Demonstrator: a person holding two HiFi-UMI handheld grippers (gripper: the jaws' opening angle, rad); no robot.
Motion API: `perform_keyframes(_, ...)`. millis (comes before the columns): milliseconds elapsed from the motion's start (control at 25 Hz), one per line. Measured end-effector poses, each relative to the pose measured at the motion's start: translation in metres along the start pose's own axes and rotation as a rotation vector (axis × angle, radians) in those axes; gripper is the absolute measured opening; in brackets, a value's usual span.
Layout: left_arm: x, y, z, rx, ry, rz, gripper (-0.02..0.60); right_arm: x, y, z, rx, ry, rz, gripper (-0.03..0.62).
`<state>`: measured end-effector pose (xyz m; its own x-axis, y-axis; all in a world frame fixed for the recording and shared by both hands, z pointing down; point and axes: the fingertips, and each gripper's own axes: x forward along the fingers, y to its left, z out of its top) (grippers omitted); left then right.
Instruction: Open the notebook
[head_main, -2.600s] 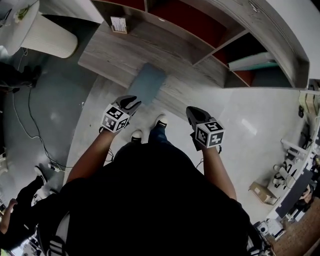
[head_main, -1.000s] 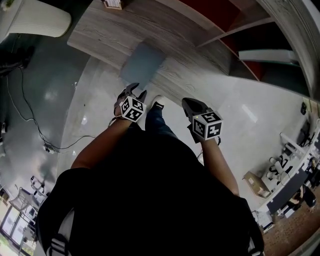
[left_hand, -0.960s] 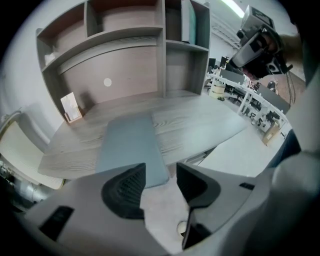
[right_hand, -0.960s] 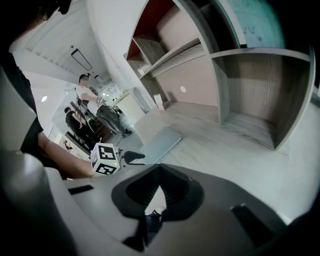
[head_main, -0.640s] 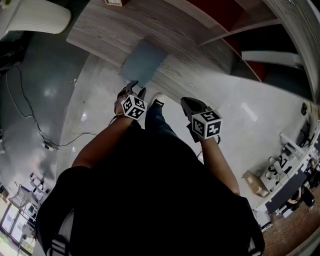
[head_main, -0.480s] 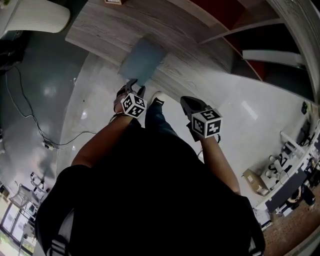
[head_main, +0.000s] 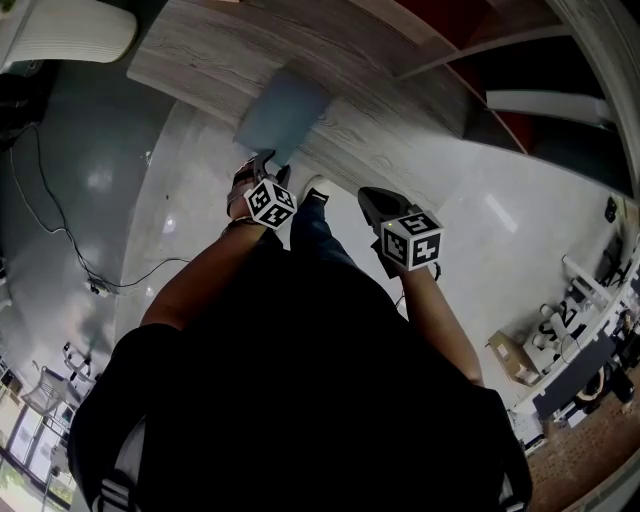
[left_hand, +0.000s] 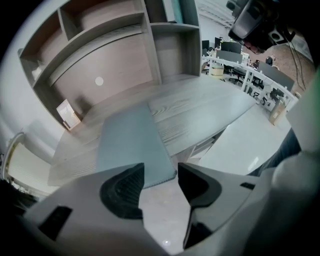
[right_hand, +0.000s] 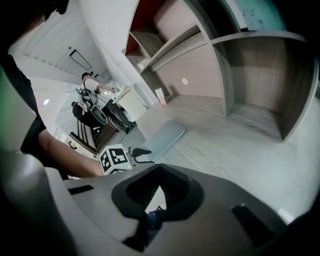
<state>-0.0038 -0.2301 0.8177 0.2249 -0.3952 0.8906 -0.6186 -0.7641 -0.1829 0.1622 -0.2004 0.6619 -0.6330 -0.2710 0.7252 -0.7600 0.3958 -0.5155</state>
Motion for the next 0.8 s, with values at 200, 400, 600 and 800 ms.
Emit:
perform_keyframes(200, -0.001, 0.0, 0.0, 0.002, 0.0, 0.01, 0.216, -0.001, 0.005, -0.005, -0.002, -0.003, 0.006, 0.0)
perform_keyframes(400, -0.002, 0.002, -0.001, 0.013, 0.013, 0.006, 0.215, -0.005, 0.006, -0.008, 0.002, -0.002, 0.006, 0.0)
perform_keyframes(600, -0.004, 0.001, 0.002, 0.034, 0.009, 0.015, 0.201, -0.011, 0.001, -0.014, 0.013, 0.005, -0.009, 0.0)
perform_keyframes(800, -0.005, 0.001, 0.003, 0.04, 0.012, 0.016, 0.195, -0.014, -0.001, -0.019, 0.013, 0.009, -0.012, 0.0)
